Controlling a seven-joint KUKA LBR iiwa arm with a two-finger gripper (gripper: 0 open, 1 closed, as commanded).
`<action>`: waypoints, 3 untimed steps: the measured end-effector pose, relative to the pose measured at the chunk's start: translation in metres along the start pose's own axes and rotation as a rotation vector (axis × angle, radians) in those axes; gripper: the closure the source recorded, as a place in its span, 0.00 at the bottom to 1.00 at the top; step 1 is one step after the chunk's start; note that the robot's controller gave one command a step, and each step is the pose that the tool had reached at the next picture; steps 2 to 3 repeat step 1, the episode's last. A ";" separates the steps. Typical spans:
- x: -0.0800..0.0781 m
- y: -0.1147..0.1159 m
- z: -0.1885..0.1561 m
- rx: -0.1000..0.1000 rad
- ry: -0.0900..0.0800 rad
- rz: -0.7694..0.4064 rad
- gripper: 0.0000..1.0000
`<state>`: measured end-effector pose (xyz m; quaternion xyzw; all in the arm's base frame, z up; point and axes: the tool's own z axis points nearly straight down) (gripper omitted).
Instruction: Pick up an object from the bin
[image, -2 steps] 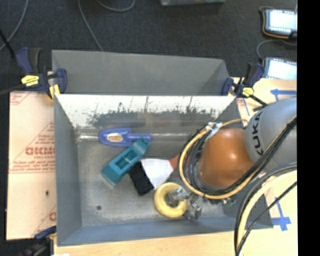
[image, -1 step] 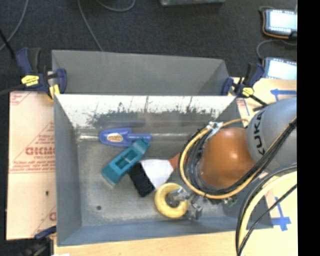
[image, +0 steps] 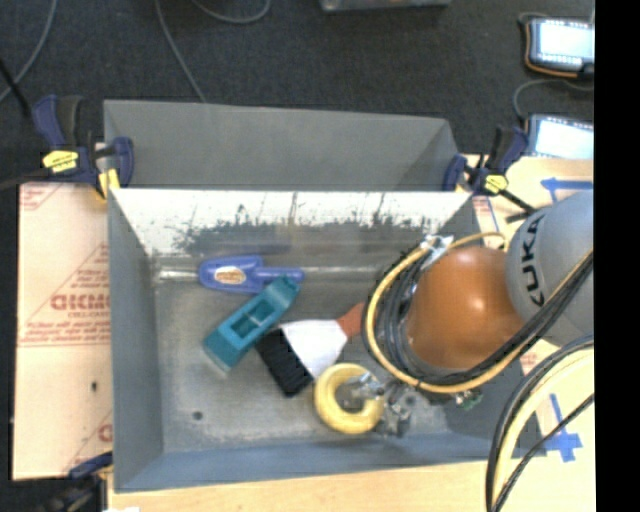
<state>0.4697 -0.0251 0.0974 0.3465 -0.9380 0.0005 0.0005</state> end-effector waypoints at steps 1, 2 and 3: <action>-0.002 -0.002 -0.105 0.006 -0.007 0.004 1.00; -0.002 -0.002 -0.105 0.006 -0.007 0.004 1.00; -0.002 -0.002 -0.105 0.006 -0.007 0.004 1.00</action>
Offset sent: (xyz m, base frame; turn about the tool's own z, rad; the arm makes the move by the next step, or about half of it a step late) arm 0.0000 0.0001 0.0869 0.0000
